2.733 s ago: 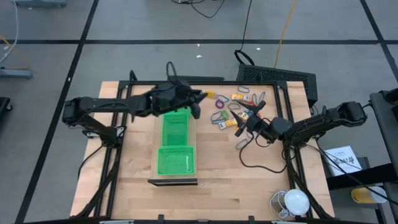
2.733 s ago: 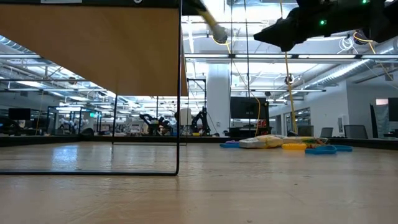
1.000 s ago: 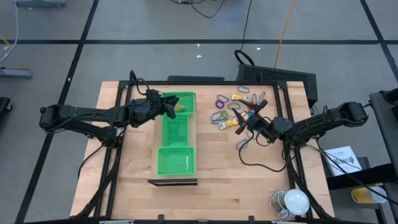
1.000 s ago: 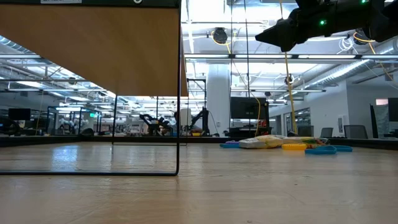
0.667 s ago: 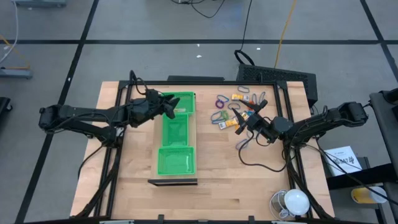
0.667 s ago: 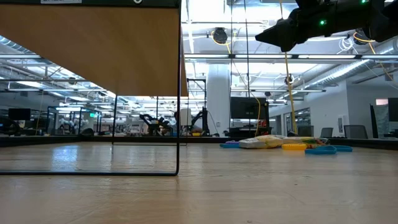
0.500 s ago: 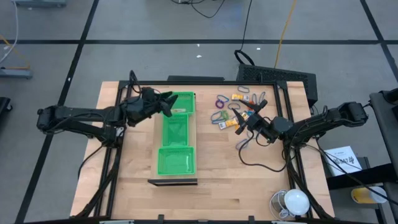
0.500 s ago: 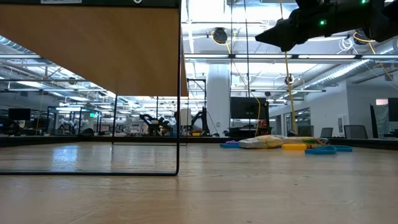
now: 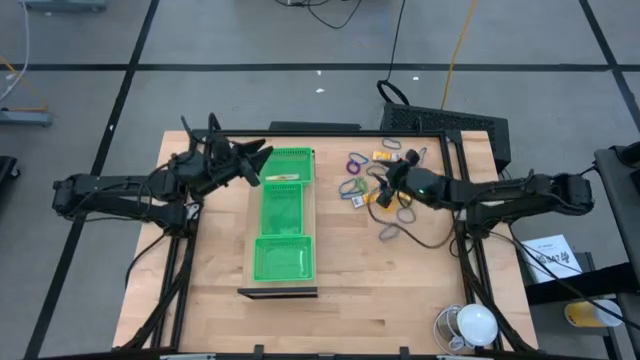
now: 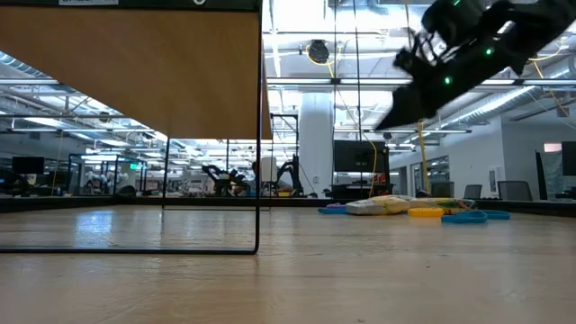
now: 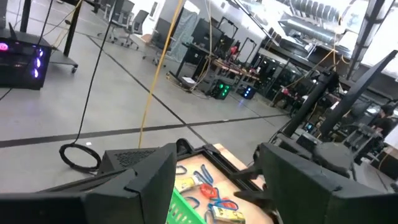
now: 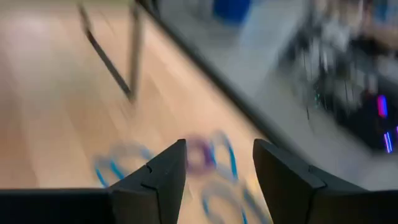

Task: Pick & Place Office Desk Supplies
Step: Put the yellow crayon box into the top green bin on the shelf

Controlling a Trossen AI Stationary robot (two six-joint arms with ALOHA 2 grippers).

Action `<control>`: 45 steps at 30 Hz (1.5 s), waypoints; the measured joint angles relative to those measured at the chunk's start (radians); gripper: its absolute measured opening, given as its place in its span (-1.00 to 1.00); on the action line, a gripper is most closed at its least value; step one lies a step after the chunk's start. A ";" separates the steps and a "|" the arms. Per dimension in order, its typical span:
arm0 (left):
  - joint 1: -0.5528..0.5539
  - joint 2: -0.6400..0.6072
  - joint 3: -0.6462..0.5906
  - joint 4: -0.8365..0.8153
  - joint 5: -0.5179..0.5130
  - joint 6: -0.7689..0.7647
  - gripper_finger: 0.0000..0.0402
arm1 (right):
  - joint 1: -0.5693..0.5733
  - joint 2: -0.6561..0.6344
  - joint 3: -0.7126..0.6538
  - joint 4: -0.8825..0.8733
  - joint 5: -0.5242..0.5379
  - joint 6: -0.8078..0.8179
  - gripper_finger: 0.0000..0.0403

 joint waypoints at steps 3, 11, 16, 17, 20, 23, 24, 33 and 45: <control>0.000 0.021 0.000 -0.016 0.000 0.001 0.20 | -0.047 0.000 0.019 -0.181 0.000 0.098 -0.16; 0.006 0.078 0.000 -0.008 -0.009 0.045 0.20 | -0.078 0.000 -0.040 -0.281 -0.001 0.160 -0.16; 0.008 0.102 0.000 -0.009 -0.008 0.046 0.20 | -0.077 -0.001 -0.081 -0.308 -0.063 0.233 -0.16; 0.008 0.103 0.000 -0.011 -0.008 0.047 0.20 | -0.079 -0.001 -0.087 -0.306 -0.094 0.252 -0.15; 0.009 0.105 0.000 -0.002 -0.009 0.050 0.20 | -0.079 -0.001 -0.100 -0.307 -0.171 0.293 -0.07; 0.009 0.115 0.000 -0.010 -0.009 0.053 0.20 | -0.079 -0.001 -0.111 -0.315 -0.213 0.306 0.07; 0.009 0.114 0.000 -0.008 -0.009 0.053 0.20 | -0.079 -0.001 -0.111 -0.331 -0.211 0.306 0.13; 0.009 0.113 0.000 -0.008 -0.008 0.077 0.20 | -0.079 -0.001 -0.112 -0.473 -0.206 0.310 0.38; 0.009 0.113 0.000 -0.013 -0.008 0.078 0.20 | -0.097 -0.001 -0.171 -0.407 -0.188 0.332 0.18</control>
